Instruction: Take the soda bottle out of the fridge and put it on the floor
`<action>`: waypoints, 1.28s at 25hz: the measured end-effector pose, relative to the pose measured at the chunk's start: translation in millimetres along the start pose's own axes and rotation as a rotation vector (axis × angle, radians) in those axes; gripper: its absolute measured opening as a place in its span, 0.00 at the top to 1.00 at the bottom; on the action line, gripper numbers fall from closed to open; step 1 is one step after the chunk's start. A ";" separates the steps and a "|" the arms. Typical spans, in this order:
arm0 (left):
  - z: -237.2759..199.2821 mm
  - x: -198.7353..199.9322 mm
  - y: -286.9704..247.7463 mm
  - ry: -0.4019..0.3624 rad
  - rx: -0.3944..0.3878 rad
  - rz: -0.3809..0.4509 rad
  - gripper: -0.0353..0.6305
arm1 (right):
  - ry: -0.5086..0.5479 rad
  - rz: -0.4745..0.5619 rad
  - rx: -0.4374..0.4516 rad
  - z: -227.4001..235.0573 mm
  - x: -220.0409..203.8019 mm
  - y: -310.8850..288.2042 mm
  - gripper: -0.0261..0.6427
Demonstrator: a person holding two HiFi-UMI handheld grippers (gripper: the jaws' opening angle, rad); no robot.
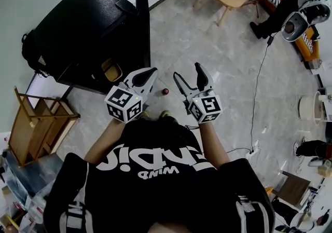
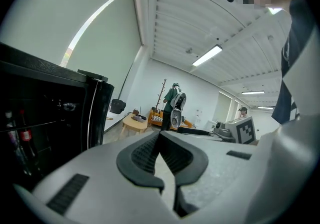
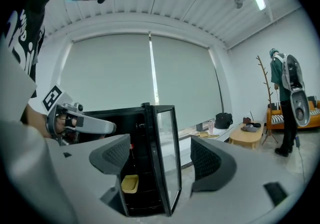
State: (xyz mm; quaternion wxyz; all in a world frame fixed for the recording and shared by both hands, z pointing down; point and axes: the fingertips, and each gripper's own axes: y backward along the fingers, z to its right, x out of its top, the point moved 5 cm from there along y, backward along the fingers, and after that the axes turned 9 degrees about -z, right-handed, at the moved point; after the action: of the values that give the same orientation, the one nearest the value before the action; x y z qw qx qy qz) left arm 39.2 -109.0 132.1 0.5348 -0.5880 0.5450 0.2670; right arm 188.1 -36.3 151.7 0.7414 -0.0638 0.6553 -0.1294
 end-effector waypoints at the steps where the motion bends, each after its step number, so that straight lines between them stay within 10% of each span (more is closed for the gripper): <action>1: 0.6 0.2 -0.3 -0.001 0.004 0.001 0.94 | 0.003 -0.006 0.014 -0.6 0.7 -1.0 0.36; 4: 1.6 -1.1 1.4 -0.001 0.017 0.003 0.94 | 0.025 -0.006 0.032 -3.2 2.0 -1.9 0.40; 7: 1.6 -4.2 3.9 0.013 0.036 0.003 0.94 | 0.056 0.004 0.014 -4.7 0.4 2.5 0.69; 15: 10.0 -8.6 9.0 0.020 0.045 0.004 0.94 | 0.052 0.008 -0.005 -9.6 -0.8 15.9 0.84; 32: 12.3 -23.1 30.8 -0.005 0.122 0.017 0.94 | 0.100 -0.006 0.077 -24.0 -6.7 58.3 0.93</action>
State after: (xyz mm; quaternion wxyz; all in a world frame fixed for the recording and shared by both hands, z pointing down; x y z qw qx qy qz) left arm 7.8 -84.4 138.8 0.5686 -0.5490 0.5639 0.2393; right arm 170.0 23.2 139.5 0.7093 -0.0307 0.6859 -0.1597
